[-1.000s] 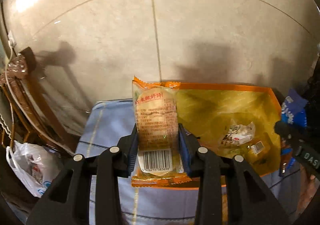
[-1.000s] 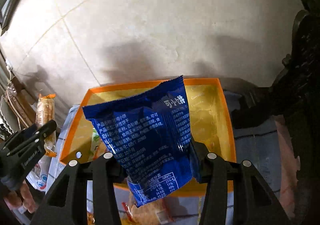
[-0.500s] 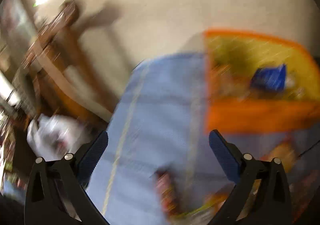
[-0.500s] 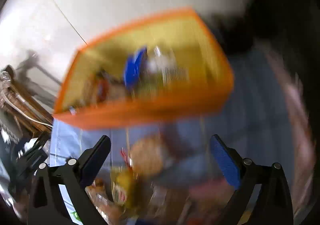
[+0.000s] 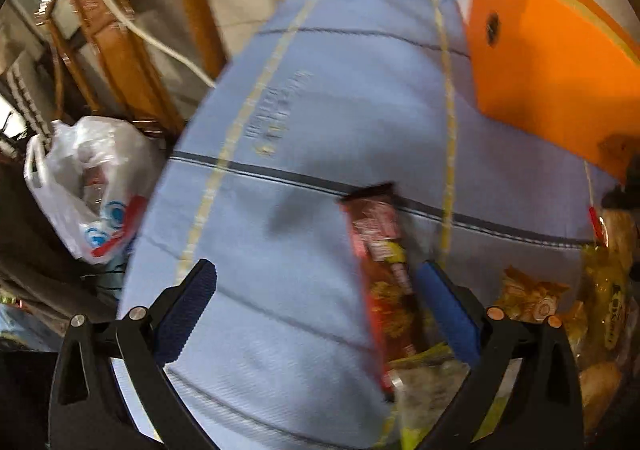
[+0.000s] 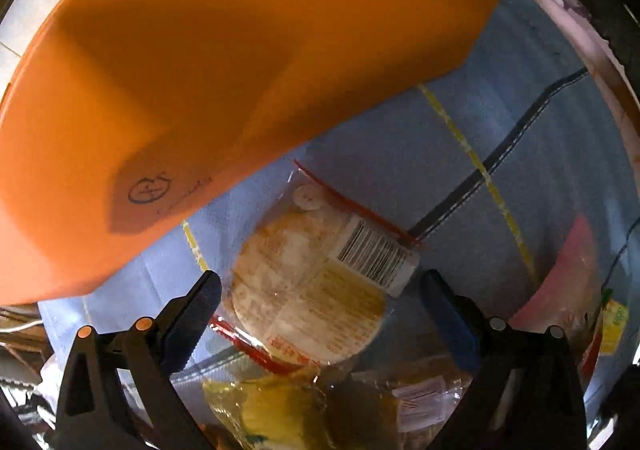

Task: Organize snacks
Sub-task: 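Grasp the chocolate bar with the left tool while the right tool grasps the round biscuit pack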

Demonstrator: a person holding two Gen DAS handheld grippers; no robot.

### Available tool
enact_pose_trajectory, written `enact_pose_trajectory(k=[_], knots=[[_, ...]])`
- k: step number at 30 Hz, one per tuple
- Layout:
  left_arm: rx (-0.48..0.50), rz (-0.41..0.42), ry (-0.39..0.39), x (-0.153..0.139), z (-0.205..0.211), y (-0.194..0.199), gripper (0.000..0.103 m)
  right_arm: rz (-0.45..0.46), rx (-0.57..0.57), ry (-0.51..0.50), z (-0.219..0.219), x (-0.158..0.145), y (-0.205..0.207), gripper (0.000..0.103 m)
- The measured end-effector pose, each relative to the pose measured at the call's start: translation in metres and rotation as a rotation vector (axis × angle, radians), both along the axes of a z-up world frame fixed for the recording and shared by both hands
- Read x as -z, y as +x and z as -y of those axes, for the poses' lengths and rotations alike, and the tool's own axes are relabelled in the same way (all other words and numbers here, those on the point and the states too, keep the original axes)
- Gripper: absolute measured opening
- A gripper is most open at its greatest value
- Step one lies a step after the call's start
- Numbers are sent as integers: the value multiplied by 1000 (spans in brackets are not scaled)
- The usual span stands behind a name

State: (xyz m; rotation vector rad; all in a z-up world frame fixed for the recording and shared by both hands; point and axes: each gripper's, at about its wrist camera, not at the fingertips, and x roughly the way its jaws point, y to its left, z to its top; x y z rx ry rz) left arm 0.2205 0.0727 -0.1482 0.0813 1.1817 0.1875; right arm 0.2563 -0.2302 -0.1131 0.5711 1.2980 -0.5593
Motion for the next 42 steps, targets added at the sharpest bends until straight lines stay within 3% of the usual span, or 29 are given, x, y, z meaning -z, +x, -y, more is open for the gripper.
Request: enact_pose_trajectory(k=[2,3,4,5,7,9,14,15,16,18,20,21,22,23,25,30,32,35,36,37,39,42], knots=[[-8,-22,-25,9,5,1,95,5,-27,-17,-1,1,-4,87],[-21,1,-62,9,4,0,82,2,-40,-32,-2,0,-9,73],[-26,6,-116,8,1,0,66,10,-47,-28,2,-1,-15,71],[-15,-6,-157,7,1,0,61,16,-60,-6,5,1,-16,71],[50,-5,-146,5,7,0,33,25,-68,73,16,4,-21,70],[65,-20,-137,3,9,-2,23,49,-61,181,29,7,-28,70],[62,-7,-210,1,0,-11,23,138,-127,242,50,-5,-51,68],[64,4,-222,-2,-2,-14,23,144,-133,264,55,-7,-55,28],[68,13,-228,-7,-3,-15,23,148,-148,277,55,-10,-57,25],[83,41,-235,-19,-3,-18,23,169,-176,262,58,-17,-61,26],[84,49,-231,-22,-6,-20,23,174,-201,174,50,-20,-58,26],[76,41,-232,-22,-7,-20,23,162,-203,158,52,-15,-58,31],[65,32,-230,-20,-11,-21,23,155,-213,165,50,-14,-55,78],[63,31,-228,-20,-12,-23,23,146,-216,175,51,-9,-53,100],[66,30,-220,-18,-15,-24,23,161,-181,135,50,-4,-50,99],[51,18,-229,-14,-19,-23,23,69,-240,-81,24,11,-13,99],[54,15,-230,-14,-19,-25,23,70,-360,-199,4,17,3,99],[78,14,-222,-17,-19,-30,23,116,-661,-248,-27,29,15,99],[90,16,-214,-18,-18,-32,23,93,-807,-302,-36,38,16,99],[99,16,-205,-19,-18,-34,23,87,-882,-314,-39,45,10,99],[95,12,-192,-19,-19,-36,23,79,-939,-280,-36,55,15,99],[65,0,-215,-16,-27,-32,23,46,-892,-256,-18,63,29,99]])
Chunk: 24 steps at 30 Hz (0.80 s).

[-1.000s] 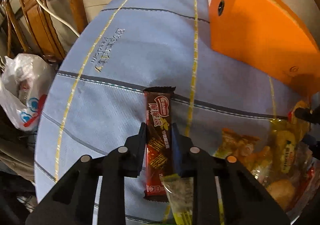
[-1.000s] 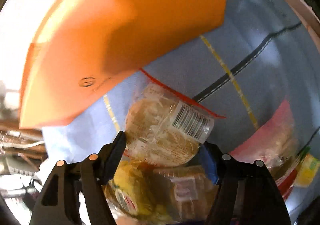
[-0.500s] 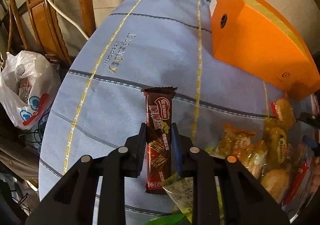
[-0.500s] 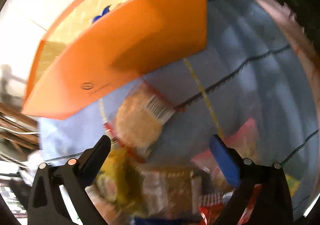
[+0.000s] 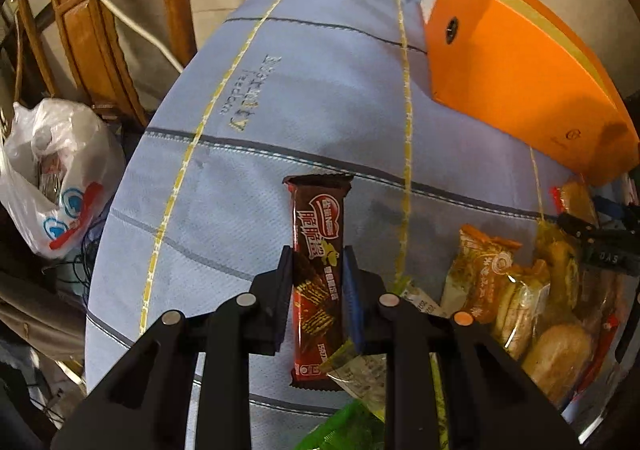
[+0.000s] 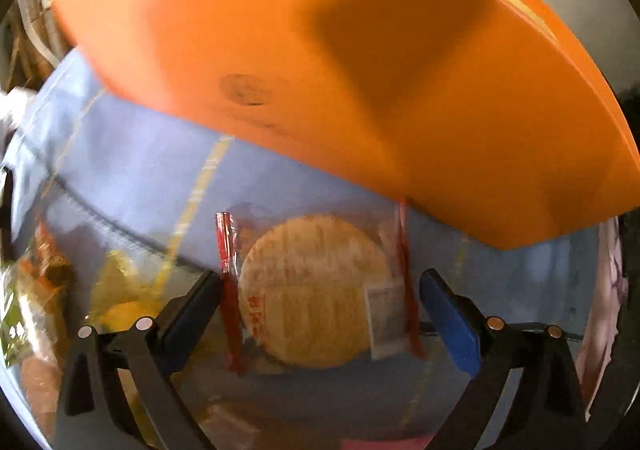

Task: Organize snacks
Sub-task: 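Grasp the chocolate bar with the left tool while the right tool grasps the round biscuit pack, then carry both snacks over the orange box and open both tools to drop them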

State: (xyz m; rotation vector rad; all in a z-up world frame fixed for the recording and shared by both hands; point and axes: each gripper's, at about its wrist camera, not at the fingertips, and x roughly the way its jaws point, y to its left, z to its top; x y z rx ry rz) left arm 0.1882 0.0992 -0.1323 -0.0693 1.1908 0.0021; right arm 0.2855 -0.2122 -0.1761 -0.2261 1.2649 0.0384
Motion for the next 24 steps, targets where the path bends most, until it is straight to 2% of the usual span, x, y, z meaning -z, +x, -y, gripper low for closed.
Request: enact_pose_trajectory(k=[2,3,4,6,12,16,19,21,24], knots=[[-15,-9,2,0,-3,0,23,-16,6,72,9,6,4,98],[-16,-9,3,0,-3,1,23,-27,31,112,15,8,6,90],[-15,-9,5,0,-2,0,23,-7,39,110,16,6,4,76],[-12,-9,9,-1,-1,-1,23,-13,52,126,37,1,-3,74],[-16,17,-4,-6,2,-4,23,-1,178,201,45,-1,-26,73],[-15,65,-1,-30,2,-10,23,64,204,217,56,-31,-46,72],[-4,118,-6,-54,6,-12,23,138,226,289,58,-64,-57,72],[2,142,-16,-68,11,-13,23,189,245,256,54,-86,-59,72],[42,198,-13,-92,24,-13,23,249,271,346,60,-121,-63,72]])
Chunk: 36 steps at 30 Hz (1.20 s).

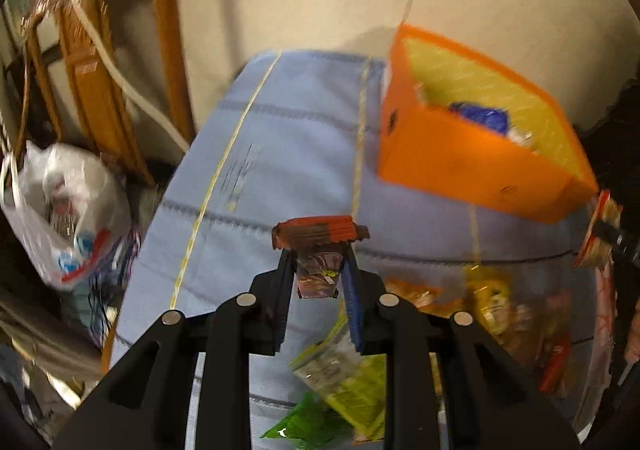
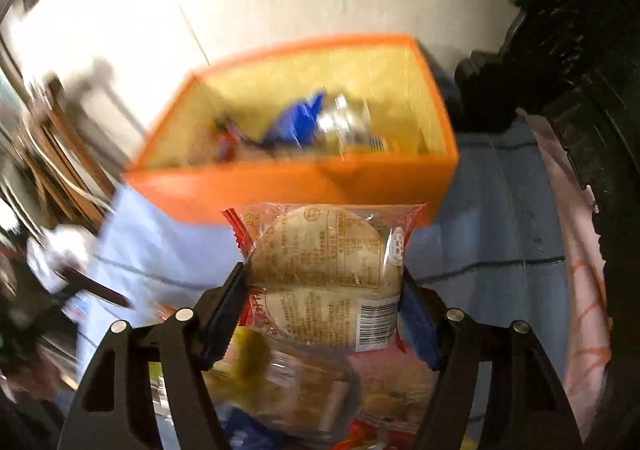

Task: Organize snacks
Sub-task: 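Carry both snacks over the orange box and open both tools to drop them, then grasp the orange-printed cake pack with the left tool while the right tool grasps the pink-topped cracker bag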

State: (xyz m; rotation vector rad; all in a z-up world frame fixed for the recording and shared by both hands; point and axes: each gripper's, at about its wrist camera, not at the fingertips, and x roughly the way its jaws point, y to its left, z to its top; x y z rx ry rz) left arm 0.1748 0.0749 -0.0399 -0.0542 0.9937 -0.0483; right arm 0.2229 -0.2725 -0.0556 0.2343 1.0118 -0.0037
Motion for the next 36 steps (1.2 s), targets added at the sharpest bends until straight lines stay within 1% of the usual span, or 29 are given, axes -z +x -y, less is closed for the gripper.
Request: enact_pose_trajectory(k=[1,2,3,5,7,9,11,13,14,15,17,21,24,26,27,28,29,30,31,33,35,36], knots=[[14,17,6,-8,5,0,23,23,4,17,9,-12,2,72],[25,36,11,-17,10,2,23,48,4,10,15,-25,2,72],[34,51,14,-24,15,4,23,88,-4,-18,14,-38,1,72],[52,83,13,-40,25,9,23,145,-14,-49,15,-64,14,72],[68,108,18,-54,33,16,23,186,-16,-42,16,-93,26,72],[89,141,22,-71,46,27,23,220,-12,-47,17,-104,34,72],[115,171,32,-86,59,38,23,255,-5,-68,19,-114,51,72],[135,195,47,-97,72,51,23,264,-3,-68,22,-116,69,72],[136,205,67,-103,81,62,23,265,-3,-74,23,-116,76,72],[141,210,74,-106,86,68,23,264,-1,-95,24,-115,87,72],[151,221,78,-111,99,84,23,250,0,-108,28,-113,97,72],[158,216,94,-113,120,110,23,211,19,-119,39,-104,118,72],[197,204,132,-107,136,118,23,183,37,-80,47,-97,128,72],[204,204,128,-102,142,120,23,149,30,-115,47,-90,136,81],[177,217,121,-99,142,121,38,129,31,-161,45,-83,138,98],[149,226,119,-96,141,122,95,115,38,-207,43,-75,139,100],[107,234,119,-93,139,120,93,109,41,-229,42,-72,137,100],[88,248,111,-87,135,117,99,95,39,-253,41,-68,134,100],[94,241,113,-81,132,115,99,71,26,-276,39,-61,127,100],[123,193,142,-66,125,108,99,37,-10,-288,37,-47,111,100],[128,153,179,-46,113,94,99,-21,-61,-275,36,-26,83,100],[134,132,189,-36,107,87,99,-68,-85,-258,37,-13,70,100]])
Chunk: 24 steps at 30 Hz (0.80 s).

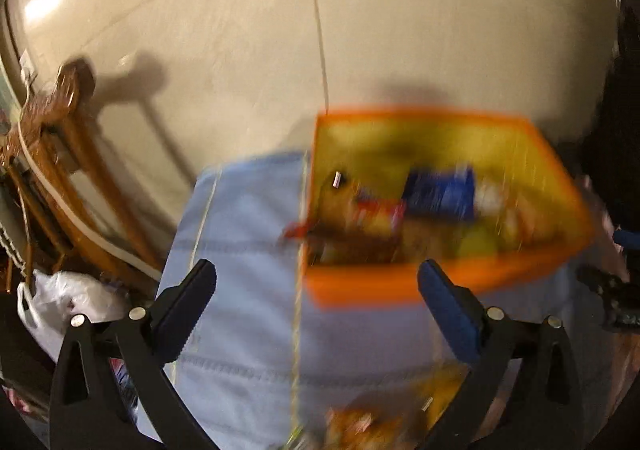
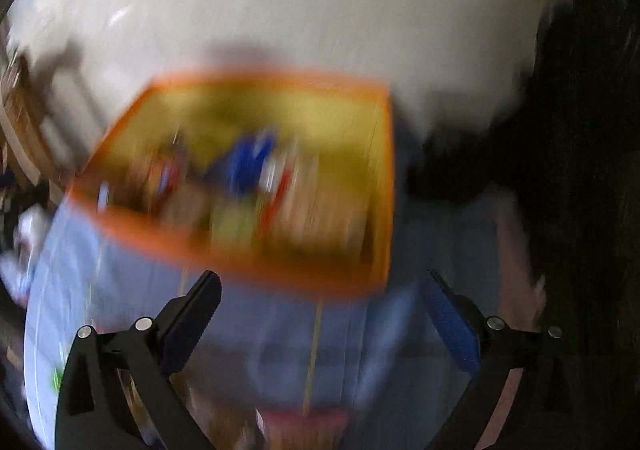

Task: Organize snacks
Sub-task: 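Grasp the orange-printed cake pack with the left tool while the right tool grasps the pink-topped cracker bag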

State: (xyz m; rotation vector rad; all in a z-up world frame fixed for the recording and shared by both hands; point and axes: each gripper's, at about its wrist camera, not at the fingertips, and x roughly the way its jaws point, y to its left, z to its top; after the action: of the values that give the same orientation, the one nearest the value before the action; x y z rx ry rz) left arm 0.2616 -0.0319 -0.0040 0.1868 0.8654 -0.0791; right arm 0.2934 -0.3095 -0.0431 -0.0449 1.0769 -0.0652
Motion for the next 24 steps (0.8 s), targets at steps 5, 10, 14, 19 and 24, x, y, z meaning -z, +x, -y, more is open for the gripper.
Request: enact_pose_trajectory(k=[5,10,14,19,24], knots=[[-51,-143,69,64,-34,-29,99,-282,29,75,13,99,-47,99],[-72,-249,33,104,-55,-36,99,-317,70,132,18,121,-78,99],[47,-289,-17,118,-47,-47,99,-305,40,131,7,120,-100,100],[121,-270,79,133,-28,-57,99,-277,107,130,7,119,-116,100],[154,-297,84,131,-36,-69,99,-292,130,166,14,118,-130,100]])
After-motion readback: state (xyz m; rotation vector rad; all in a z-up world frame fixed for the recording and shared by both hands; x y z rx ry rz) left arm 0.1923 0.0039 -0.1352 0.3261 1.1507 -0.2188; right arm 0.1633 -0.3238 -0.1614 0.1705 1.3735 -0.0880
